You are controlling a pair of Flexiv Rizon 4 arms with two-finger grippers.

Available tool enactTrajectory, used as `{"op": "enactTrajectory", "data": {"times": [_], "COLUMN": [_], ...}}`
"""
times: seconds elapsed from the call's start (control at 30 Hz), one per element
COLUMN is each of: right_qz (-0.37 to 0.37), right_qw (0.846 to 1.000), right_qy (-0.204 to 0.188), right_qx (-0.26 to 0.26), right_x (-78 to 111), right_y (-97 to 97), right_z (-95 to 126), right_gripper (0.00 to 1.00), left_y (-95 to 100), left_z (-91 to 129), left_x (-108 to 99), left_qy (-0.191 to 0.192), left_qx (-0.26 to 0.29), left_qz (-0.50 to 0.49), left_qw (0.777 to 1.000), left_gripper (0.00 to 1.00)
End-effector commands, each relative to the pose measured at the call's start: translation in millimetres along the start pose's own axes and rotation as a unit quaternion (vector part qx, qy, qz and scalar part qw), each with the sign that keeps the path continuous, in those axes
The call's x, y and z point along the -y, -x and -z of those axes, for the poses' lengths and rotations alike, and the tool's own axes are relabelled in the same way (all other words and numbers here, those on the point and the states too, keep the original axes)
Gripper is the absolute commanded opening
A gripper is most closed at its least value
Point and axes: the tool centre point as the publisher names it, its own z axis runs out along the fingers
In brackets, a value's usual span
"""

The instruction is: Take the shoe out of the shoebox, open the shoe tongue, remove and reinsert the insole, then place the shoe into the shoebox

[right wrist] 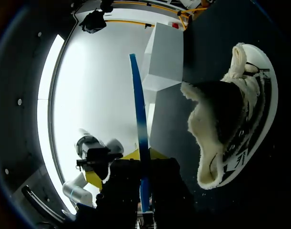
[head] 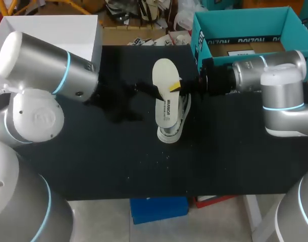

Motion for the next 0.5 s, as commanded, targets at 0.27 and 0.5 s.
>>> {"op": "enactTrajectory", "data": {"times": [0.27, 0.5], "right_qz": [0.000, 0.000], "right_qw": [1.000, 1.000], "right_qy": [0.000, 0.000], "right_qx": [0.000, 0.000], "right_x": [-0.6, -0.6], "right_y": [0.4, 0.4], "right_z": [-1, -1], "right_gripper": [0.00, 0.00], "left_y": [-11.9, -17.0], "left_z": [-1, -5], "left_x": [-14, -26], "left_qy": [0.025, 0.087], "left_qx": [0.291, 0.330], "left_qz": [-0.013, -0.058], "left_qw": [0.956, 0.938], "left_gripper": [1.00, 1.00]}}
